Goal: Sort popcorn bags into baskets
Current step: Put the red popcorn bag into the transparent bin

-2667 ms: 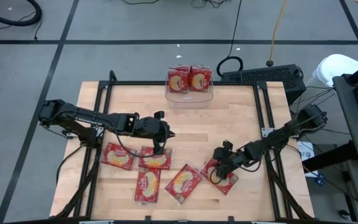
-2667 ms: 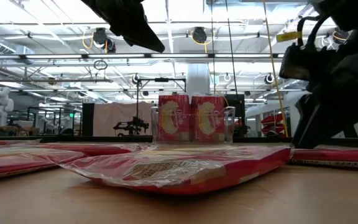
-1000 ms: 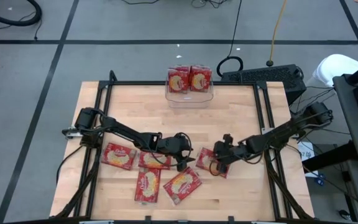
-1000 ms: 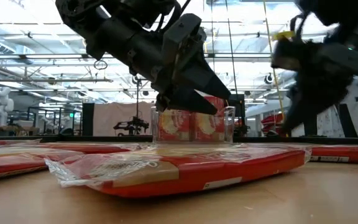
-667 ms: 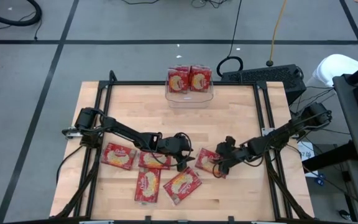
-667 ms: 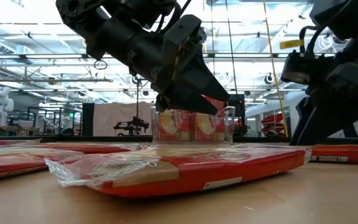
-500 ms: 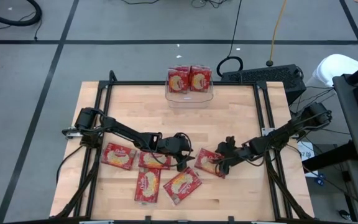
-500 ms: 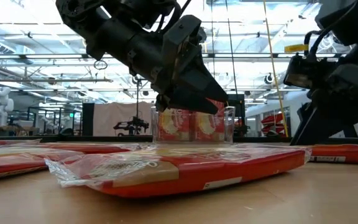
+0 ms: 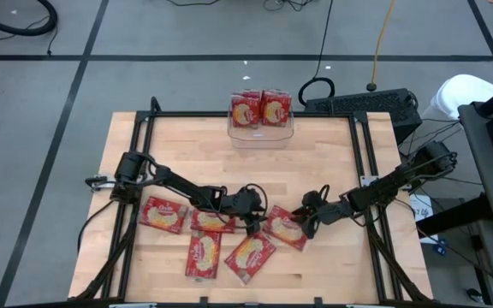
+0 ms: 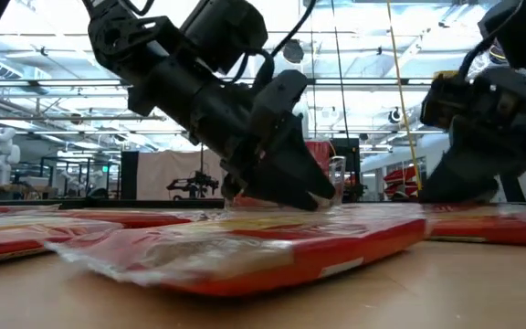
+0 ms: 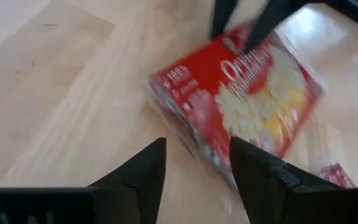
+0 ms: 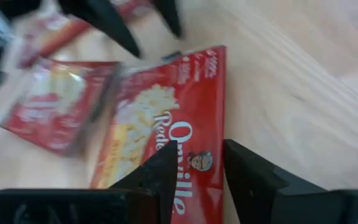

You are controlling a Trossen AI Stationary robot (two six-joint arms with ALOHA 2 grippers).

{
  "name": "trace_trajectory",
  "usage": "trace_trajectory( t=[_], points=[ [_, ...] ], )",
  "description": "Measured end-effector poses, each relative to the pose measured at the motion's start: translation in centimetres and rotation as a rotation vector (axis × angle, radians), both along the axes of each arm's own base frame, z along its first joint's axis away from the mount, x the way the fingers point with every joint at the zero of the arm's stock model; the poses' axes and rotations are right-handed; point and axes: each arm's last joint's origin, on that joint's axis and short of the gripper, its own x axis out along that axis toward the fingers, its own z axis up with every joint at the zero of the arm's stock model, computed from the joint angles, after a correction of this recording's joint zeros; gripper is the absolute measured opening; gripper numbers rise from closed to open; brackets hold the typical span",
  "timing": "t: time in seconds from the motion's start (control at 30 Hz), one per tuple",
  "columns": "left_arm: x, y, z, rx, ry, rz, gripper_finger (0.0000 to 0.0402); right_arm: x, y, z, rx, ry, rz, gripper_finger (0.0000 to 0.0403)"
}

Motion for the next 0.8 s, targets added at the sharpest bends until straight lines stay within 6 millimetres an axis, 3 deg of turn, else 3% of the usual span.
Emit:
trace_trajectory(
  t=[0.2,0.4,0.53,0.8],
  points=[
    [0.2,0.7,-0.2,-0.006,-0.002,0.024,0.0207,0.3,0.7,1.4,0.011,-0.100,0.100,0.0117],
    [0.2,1.2,-0.3,-0.011,0.010,0.020,0.0196,-1.2,2.4,2.0,-0.139,-0.095,0.288,0.0150],
    [0.2,1.3,-0.4,-0.026,0.021,0.002,0.0174,-1.5,4.8,2.6,-0.258,-0.038,0.408,0.0159],
    [0.1,1.5,-0.4,-0.076,0.031,0.025,0.0123,-0.2,10.7,5.0,-0.692,0.174,0.630,0.0157]
  ],
)
